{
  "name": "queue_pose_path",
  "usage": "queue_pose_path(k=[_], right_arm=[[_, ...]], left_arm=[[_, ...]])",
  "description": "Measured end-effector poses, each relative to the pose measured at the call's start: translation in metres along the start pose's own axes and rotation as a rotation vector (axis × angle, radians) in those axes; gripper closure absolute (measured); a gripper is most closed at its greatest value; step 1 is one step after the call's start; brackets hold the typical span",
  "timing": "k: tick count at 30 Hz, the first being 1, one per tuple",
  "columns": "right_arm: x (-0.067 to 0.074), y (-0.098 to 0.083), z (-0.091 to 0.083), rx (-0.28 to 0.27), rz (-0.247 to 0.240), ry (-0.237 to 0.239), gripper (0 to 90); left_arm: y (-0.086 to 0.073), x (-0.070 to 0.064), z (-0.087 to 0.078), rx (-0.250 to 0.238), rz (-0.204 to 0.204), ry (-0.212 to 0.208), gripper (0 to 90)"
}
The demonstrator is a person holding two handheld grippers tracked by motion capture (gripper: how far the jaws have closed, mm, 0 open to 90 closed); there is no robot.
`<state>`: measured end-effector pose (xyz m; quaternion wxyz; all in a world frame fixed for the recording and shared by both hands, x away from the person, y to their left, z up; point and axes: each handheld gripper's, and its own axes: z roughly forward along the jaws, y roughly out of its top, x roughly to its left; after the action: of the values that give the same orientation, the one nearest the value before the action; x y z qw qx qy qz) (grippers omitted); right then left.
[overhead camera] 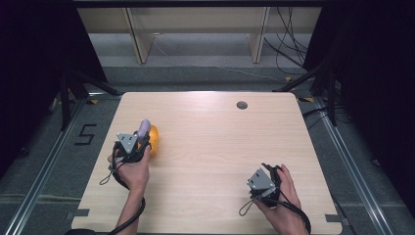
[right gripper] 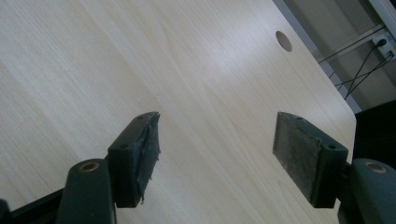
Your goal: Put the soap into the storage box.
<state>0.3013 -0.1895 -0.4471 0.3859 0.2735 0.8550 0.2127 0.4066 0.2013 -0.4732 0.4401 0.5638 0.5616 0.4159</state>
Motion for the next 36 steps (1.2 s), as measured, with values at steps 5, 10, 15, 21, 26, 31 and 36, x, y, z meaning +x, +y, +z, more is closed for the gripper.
queue_pose_path(k=[5,10,15,21,26,31,36], right_arm=[[0.0,0.001,0.0,-0.003,0.006,-0.001,32.1],[0.0,0.0,0.0,0.002,0.004,0.01,32.0],[0.001,0.0,0.0,0.001,0.006,0.014,31.9],[0.001,0.0,0.0,0.001,0.006,0.015,31.7],[0.001,0.001,0.0,0.003,-0.005,0.02,31.7],[0.002,0.001,0.0,0.002,0.001,0.011,31.6],[0.002,0.001,0.001,0.002,0.001,0.015,31.5]], left_arm=[[-0.004,0.001,0.007,0.017,0.005,0.003,58.9],[-0.011,-0.001,0.014,0.033,0.017,0.009,58.9],[-0.016,-0.002,0.019,0.064,0.021,-0.003,58.8],[-0.023,-0.003,0.021,0.085,0.022,-0.002,58.7],[-0.022,-0.003,0.023,0.095,0.023,-0.018,58.6],[-0.018,-0.002,0.023,0.148,0.029,-0.031,57.5],[0.0,0.001,0.02,0.241,0.043,-0.073,40.8]])
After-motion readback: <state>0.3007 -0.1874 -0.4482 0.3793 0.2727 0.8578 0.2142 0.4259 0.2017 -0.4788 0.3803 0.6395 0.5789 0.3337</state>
